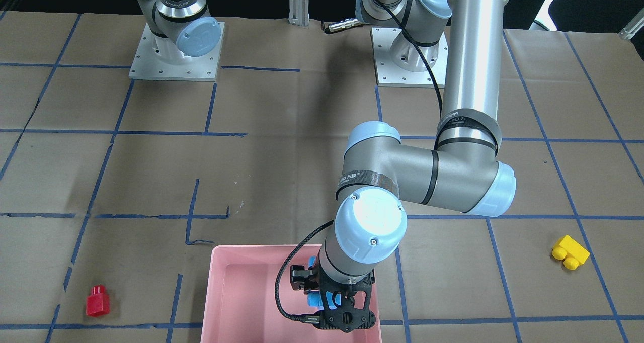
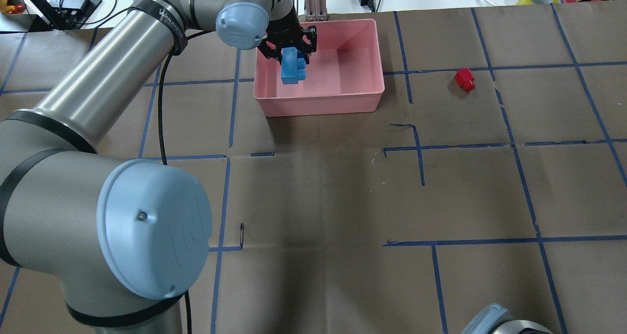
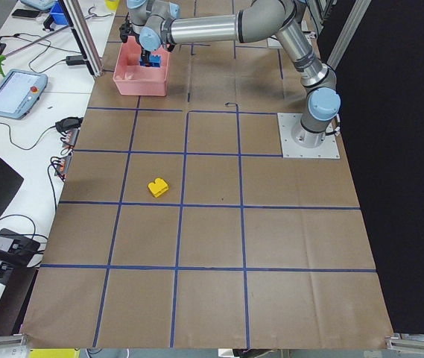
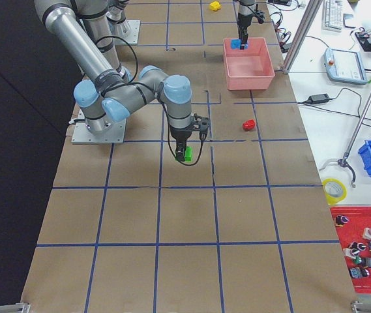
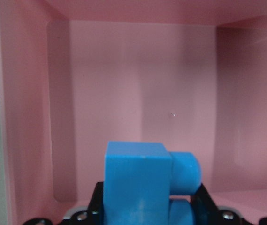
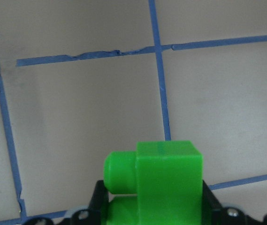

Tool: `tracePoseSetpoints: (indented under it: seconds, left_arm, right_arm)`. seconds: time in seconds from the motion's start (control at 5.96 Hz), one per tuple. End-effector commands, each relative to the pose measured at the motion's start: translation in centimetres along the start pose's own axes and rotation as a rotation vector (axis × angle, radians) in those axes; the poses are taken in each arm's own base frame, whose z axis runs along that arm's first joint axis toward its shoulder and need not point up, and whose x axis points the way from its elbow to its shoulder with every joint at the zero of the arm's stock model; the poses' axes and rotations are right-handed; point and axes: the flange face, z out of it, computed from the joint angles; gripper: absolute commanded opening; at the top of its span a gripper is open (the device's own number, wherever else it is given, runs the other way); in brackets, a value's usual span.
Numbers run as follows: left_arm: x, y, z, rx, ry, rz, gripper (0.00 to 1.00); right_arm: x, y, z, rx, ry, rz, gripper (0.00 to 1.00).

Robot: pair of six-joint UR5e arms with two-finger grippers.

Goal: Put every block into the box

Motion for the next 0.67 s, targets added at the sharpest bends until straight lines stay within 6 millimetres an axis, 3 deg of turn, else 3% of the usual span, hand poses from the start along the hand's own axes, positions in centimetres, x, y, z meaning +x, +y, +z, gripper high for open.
tracePoseSetpoints:
  seconds: [0.0, 0.17, 0.34, 0.5]
  left_arm:
    - [-0.5, -1.2, -0.5, 0.136, -0.068, 0.004, 0.99]
    - [-0.5, -1.0, -2.5, 0.149, -0.065, 0.004, 1.0]
    - [-1.0, -0.2, -5.7, 0.125, -0.072, 0.003, 1.0]
    - [-3.8, 0.3, -10.8, 0.124, -0.075, -0.028, 1.0]
  right_arm:
    - [-9.2, -4.8, -5.1, 0.12, -0.048, -0.195, 0.04]
    - [-15.2, -7.0, -7.9, 0.183, -0.088, -0.226, 0.04]
    - [-21.7, -8.0, -9.3, 0.219, -0.166, -0.227, 0.04]
    - [-26.6, -7.8, -9.9, 0.216, -0.216, -0.187, 0.04]
